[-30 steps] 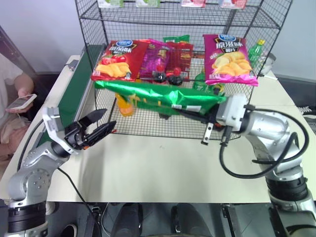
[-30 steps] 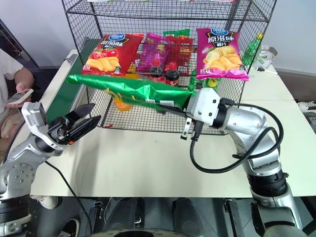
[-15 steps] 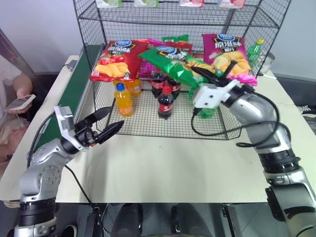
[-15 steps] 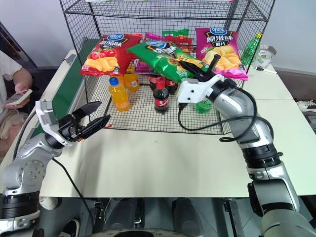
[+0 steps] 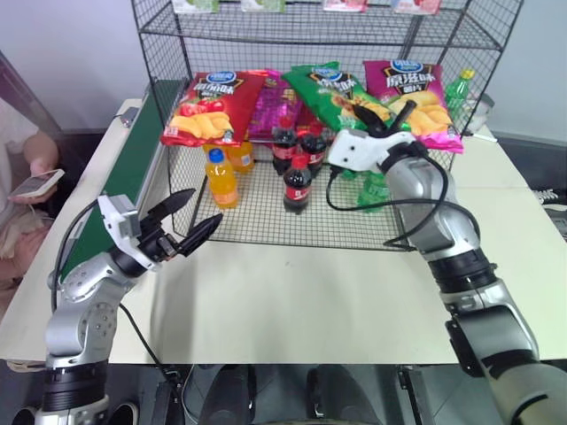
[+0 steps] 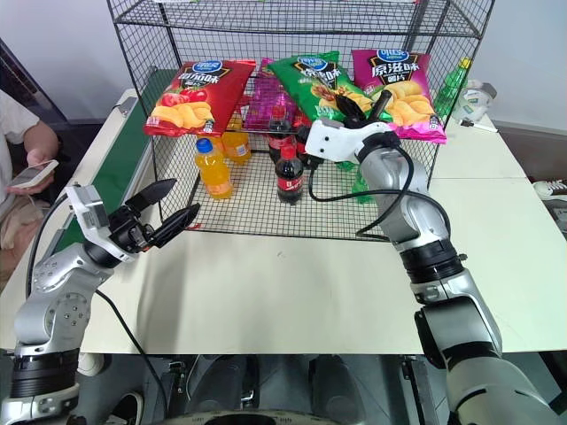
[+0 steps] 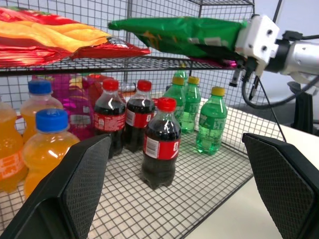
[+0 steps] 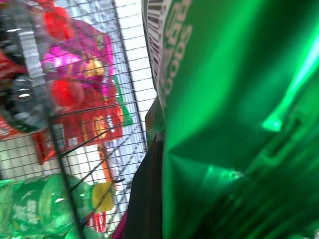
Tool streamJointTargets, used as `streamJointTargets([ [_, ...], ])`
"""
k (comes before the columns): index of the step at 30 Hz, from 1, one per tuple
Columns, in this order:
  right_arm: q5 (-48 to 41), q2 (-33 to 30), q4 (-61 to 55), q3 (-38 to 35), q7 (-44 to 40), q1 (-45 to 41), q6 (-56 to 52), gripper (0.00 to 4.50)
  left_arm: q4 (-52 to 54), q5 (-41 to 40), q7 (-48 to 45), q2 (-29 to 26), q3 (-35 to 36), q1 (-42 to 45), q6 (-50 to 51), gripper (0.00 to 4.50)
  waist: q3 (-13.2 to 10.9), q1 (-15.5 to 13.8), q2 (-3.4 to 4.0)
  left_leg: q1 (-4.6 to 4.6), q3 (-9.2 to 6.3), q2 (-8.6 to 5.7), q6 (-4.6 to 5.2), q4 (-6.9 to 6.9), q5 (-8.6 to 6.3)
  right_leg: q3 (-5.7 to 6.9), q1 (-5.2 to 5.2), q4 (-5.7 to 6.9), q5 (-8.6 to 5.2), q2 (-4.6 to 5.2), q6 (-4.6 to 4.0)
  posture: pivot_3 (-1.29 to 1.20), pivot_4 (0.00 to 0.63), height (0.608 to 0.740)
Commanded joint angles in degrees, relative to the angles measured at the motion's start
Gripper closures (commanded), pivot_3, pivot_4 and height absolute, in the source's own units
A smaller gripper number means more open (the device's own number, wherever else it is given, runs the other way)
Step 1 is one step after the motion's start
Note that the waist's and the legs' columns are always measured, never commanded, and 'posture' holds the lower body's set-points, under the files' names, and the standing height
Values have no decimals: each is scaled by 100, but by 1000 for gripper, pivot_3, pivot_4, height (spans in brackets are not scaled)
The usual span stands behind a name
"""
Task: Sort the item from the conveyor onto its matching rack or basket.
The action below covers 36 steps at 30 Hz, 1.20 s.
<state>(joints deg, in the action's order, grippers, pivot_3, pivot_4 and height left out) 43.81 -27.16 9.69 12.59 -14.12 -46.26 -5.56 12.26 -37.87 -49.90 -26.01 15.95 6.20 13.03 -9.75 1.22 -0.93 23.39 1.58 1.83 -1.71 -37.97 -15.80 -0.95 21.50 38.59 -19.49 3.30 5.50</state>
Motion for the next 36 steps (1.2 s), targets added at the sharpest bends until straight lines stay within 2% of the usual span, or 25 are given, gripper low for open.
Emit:
streamJointTargets([
  [1,-76,177,187,47,167,-313,-38,4500,262,44,42,97,-144,-42,-150,13,0,5,0,0,1,0,0,0,0,0,0,0,0,0,0,0,150,739],
  [5,-185,283,371,54,184,-449,-7,4500,275,61,75,125,-205,-47,-182,13,0,4,0,0,1,0,0,0,0,-1,2,3,0,0,0,0,150,739],
  [8,-392,379,536,13,159,-500,2,3409,316,30,88,133,-202,-53,-197,0,0,8,0,0,1,0,0,0,0,-1,4,5,0,0,0,0,150,739],
  [15,-1110,639,-74,15,-268,-523,187,29,563,-130,104,125,-202,-217,-85,0,0,118,0,0,0,1,-1,0,0,-1,4,10,0,0,0,0,150,739],
  [21,-1429,553,-500,-30,-617,-388,246,29,587,-100,141,143,-251,-223,-98,0,0,124,0,0,-1,1,-1,0,1,0,5,16,0,0,0,0,150,739],
  [25,-2091,689,-958,-121,-1069,-146,214,29,581,-56,152,136,-273,-221,-143,0,0,127,0,0,-1,0,-1,0,0,0,4,16,0,1,0,0,150,739],
  [29,-3133,959,-1654,-270,-1425,124,513,29,574,-31,241,114,-295,-205,-106,0,0,134,0,0,-1,2,-1,0,0,-2,9,21,0,1,0,0,150,739],
  [33,-4062,1290,-1912,-798,-1292,234,326,29,522,159,404,38,-301,-170,-122,0,0,125,0,0,-2,2,-1,-2,1,0,7,24,0,2,0,0,150,739],
  [36,-5382,1462,-2382,-1207,-1691,446,-19,29,585,157,536,-76,-246,-165,39,0,0,111,0,-1,-3,-1,-1,-3,0,4,5,26,0,8,0,0,150,739],
])
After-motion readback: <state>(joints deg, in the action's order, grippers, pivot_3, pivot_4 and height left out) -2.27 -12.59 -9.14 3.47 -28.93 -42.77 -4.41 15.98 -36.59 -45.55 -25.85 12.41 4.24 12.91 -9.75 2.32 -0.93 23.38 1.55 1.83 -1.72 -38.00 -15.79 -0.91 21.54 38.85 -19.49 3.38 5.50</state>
